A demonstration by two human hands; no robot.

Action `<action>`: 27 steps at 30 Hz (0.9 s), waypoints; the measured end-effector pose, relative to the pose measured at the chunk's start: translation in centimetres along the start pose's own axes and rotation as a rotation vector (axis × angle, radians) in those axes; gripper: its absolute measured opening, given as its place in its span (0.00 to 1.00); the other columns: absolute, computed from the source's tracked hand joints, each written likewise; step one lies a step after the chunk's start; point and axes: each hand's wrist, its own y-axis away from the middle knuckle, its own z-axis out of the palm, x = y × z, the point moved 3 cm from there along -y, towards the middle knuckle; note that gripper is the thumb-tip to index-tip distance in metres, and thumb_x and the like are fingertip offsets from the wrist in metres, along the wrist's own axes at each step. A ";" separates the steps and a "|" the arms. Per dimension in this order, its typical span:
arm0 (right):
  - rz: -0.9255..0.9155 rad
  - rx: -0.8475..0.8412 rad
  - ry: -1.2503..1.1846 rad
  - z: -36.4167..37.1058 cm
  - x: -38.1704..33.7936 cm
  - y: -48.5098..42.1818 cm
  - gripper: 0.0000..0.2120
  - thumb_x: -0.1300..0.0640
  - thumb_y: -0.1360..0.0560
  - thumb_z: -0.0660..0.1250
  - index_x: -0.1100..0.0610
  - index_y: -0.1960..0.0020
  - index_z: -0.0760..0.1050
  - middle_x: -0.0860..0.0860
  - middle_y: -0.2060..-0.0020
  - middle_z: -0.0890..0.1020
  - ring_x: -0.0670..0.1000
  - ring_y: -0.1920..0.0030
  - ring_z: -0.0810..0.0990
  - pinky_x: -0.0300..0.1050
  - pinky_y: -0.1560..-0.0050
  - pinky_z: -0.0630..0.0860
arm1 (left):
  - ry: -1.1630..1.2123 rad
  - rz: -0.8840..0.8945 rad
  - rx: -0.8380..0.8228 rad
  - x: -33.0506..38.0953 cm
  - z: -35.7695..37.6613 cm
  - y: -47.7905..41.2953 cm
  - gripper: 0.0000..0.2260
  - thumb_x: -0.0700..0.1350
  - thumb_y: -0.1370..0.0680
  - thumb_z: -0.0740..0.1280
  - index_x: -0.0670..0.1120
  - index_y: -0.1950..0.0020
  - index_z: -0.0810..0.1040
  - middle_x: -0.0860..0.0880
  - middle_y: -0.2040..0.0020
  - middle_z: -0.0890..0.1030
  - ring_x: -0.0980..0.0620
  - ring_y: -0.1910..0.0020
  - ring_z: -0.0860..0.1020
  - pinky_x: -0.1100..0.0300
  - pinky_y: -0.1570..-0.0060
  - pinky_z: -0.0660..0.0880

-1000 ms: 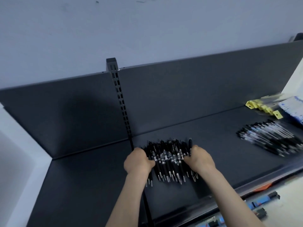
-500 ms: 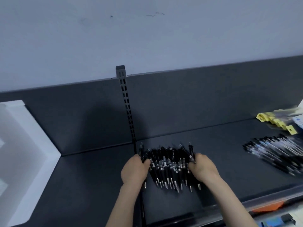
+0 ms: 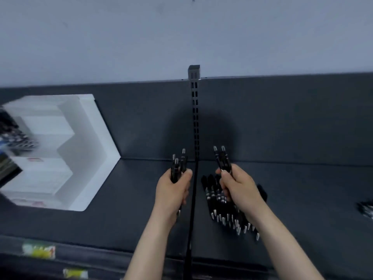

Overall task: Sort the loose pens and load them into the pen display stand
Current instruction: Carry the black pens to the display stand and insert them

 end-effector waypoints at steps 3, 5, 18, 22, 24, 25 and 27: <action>-0.021 -0.131 -0.029 2.8 -0.4 -0.2 0.09 0.59 0.19 0.56 0.52 0.52 0.74 0.48 0.70 0.74 0.46 0.70 0.71 0.42 0.69 0.69 | -0.006 -0.010 0.082 0.1 -2.2 0.9 0.06 0.44 0.22 0.68 0.41 0.52 0.76 0.52 0.73 0.69 0.56 0.77 0.64 0.64 0.78 0.61; -0.046 -0.202 -0.033 5.0 -0.9 -0.2 0.08 0.59 0.19 0.57 0.53 0.51 0.74 0.48 0.70 0.74 0.45 0.71 0.71 0.40 0.71 0.68 | -0.009 -0.001 0.125 0.4 -3.9 1.5 0.09 0.44 0.22 0.68 0.38 0.50 0.77 0.52 0.73 0.69 0.55 0.77 0.64 0.63 0.78 0.61; -0.198 -0.549 0.001 20.1 -6.1 6.1 0.05 0.61 0.21 0.58 0.54 0.52 0.70 0.48 0.70 0.77 0.44 0.71 0.72 0.37 0.70 0.69 | 0.087 0.028 0.434 1.1 -18.9 7.4 0.10 0.45 0.24 0.71 0.43 0.62 0.75 0.49 0.73 0.73 0.55 0.77 0.68 0.63 0.78 0.64; -0.208 -0.593 0.007 26.0 -7.7 9.5 0.05 0.62 0.21 0.59 0.54 0.52 0.71 0.48 0.71 0.77 0.44 0.72 0.72 0.36 0.70 0.68 | 0.155 0.023 0.450 0.8 -24.8 9.6 0.07 0.43 0.24 0.71 0.44 0.59 0.76 0.49 0.74 0.71 0.55 0.77 0.67 0.63 0.78 0.62; -0.211 -0.605 0.020 29.1 -8.5 11.3 0.05 0.62 0.21 0.60 0.55 0.54 0.71 0.48 0.71 0.78 0.44 0.71 0.73 0.38 0.68 0.69 | 0.175 0.028 0.454 0.7 -28.2 10.6 0.06 0.42 0.24 0.71 0.42 0.57 0.76 0.49 0.75 0.69 0.55 0.78 0.65 0.63 0.79 0.62; -0.221 -0.607 0.030 30.6 -8.9 12.1 0.05 0.61 0.21 0.60 0.55 0.54 0.71 0.48 0.71 0.78 0.45 0.71 0.74 0.40 0.67 0.70 | 0.179 0.033 0.459 0.8 -29.8 11.1 0.06 0.42 0.24 0.71 0.41 0.57 0.76 0.49 0.76 0.68 0.55 0.79 0.65 0.64 0.79 0.61; -0.239 -0.608 0.049 33.4 -9.8 13.5 0.05 0.61 0.21 0.60 0.57 0.55 0.71 0.50 0.69 0.79 0.46 0.70 0.74 0.41 0.66 0.71 | 0.193 0.042 0.474 0.7 -32.9 11.9 0.06 0.41 0.25 0.71 0.41 0.58 0.76 0.49 0.77 0.68 0.55 0.79 0.64 0.64 0.80 0.61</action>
